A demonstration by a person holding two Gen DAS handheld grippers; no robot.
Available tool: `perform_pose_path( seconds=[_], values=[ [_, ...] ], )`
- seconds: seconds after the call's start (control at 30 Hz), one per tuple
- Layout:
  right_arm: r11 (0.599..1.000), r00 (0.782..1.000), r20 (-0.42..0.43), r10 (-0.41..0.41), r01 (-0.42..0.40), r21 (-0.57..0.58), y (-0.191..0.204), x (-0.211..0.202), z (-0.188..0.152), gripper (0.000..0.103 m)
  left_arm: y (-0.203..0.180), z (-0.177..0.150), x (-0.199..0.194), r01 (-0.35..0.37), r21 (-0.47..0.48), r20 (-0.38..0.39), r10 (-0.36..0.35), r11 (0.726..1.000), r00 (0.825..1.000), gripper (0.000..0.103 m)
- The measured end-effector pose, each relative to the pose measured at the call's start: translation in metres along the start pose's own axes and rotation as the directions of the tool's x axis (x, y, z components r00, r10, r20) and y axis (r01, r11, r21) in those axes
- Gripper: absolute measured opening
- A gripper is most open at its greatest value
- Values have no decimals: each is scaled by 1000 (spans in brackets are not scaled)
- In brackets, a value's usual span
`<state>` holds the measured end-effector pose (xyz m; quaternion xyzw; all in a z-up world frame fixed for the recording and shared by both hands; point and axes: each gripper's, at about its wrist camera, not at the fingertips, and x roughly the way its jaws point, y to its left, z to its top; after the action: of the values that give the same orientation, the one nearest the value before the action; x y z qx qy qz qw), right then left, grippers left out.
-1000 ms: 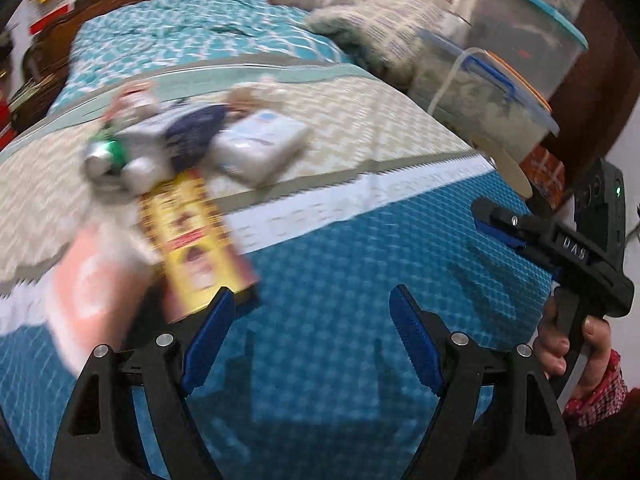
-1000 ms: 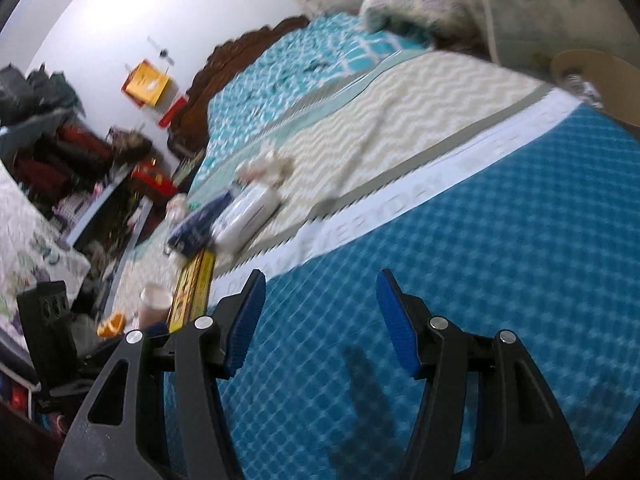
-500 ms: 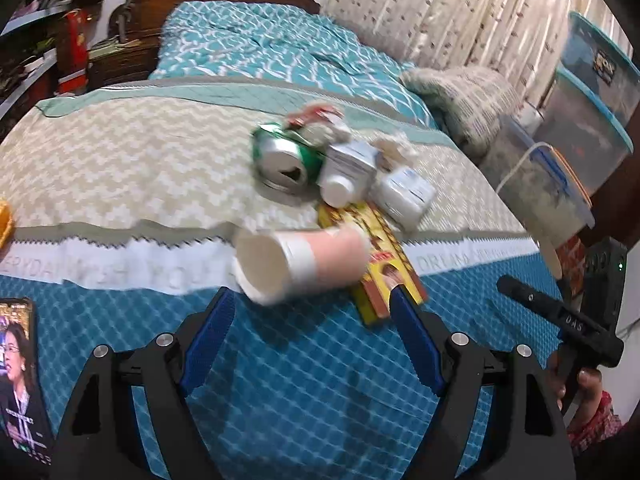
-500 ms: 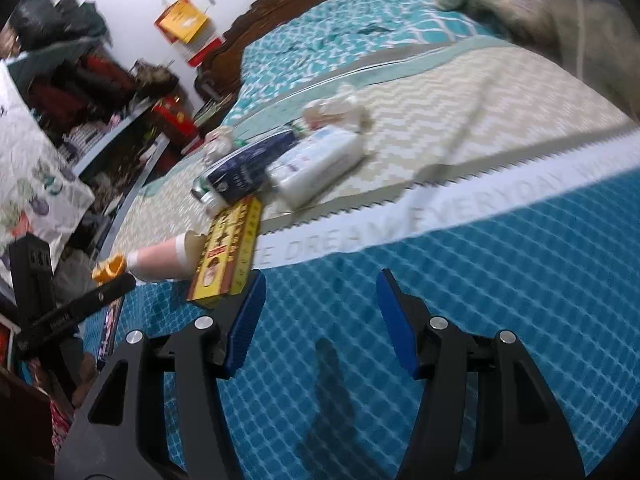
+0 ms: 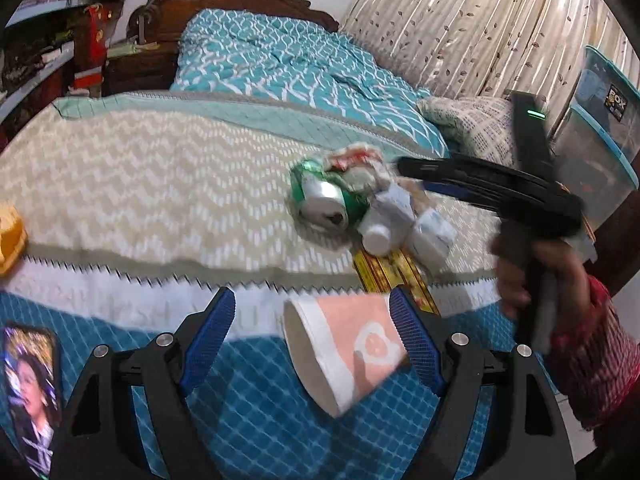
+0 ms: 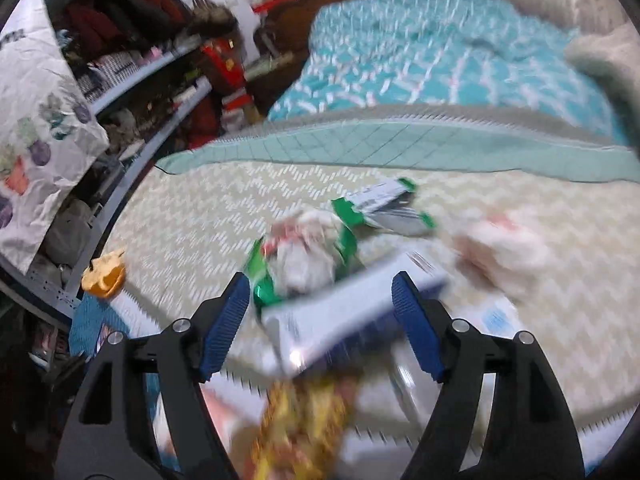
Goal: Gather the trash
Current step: 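Grasp the green can with the left tool while the right tool grasps crumpled tissue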
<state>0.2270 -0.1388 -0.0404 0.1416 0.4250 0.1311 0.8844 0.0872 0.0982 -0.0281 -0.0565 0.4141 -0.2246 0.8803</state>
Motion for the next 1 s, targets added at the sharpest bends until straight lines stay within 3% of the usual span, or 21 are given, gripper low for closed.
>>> perform_pose_path(
  seconds=[0.03, 0.1, 0.13, 0.23, 0.3, 0.4, 0.5, 0.57, 0.63, 0.7, 0.77, 0.87, 1.0],
  values=[
    [1000, 999, -45, 19, -19, 1, 3, 20, 9, 73, 1, 6, 1, -2, 1, 3, 2, 1000, 1000, 76],
    [999, 994, -105, 35, -37, -20, 8, 40, 14, 37, 3, 19, 8, -3, 1, -3, 3, 1000, 1000, 77],
    [998, 993, -110, 47, -50, -23, 10, 42, 15, 36, 4, 26, 11, -3, 1, -7, 3, 1000, 1000, 77],
    [998, 998, 38, 59, -58, -24, 7, 7, 17, 35, 11, 54, 33, 9, -9, -36, -9, 1000, 999, 77],
    [1000, 994, 113, 15, -12, -29, -1, -16, 13, 35, 15, 72, 54, 36, -27, -73, -38, 999, 997, 77],
    [1000, 992, 122, -6, 5, 14, -19, -31, 0, 35, 23, 100, 101, 52, -69, -155, -62, 996, 986, 77],
    [999, 990, 142, -9, 1, 53, -32, -44, -14, 35, 26, 118, 145, 102, -108, -242, -126, 989, 962, 77],
    [997, 986, 164, 0, -13, 79, -39, -54, -21, 35, 27, 122, 174, 154, -142, -307, -191, 978, 932, 77],
    [994, 982, 186, 3, -23, 105, -46, -63, -27, 35, 27, 118, 193, 199, -185, -359, -255, 962, 898, 69],
    [992, 978, 209, -4, -22, 123, -53, -72, -34, 35, 24, 118, 195, 200, -181, -357, -253, 963, 899, 48],
    [991, 975, 222, -5, -25, 134, -57, -78, -38, 35, 22, 117, 194, 225, -206, -352, -287, 952, 891, 39],
    [985, 971, 240, 6, -47, 166, -66, -87, -48, 35, 20, 118, 176, 189, -184, -321, -240, 965, 916, 37],
    [977, 964, 266, 8, -64, 203, -80, -104, -63, 35, 14, 131, 123, 210, -174, -206, -244, 962, 948, 37]
  ],
)
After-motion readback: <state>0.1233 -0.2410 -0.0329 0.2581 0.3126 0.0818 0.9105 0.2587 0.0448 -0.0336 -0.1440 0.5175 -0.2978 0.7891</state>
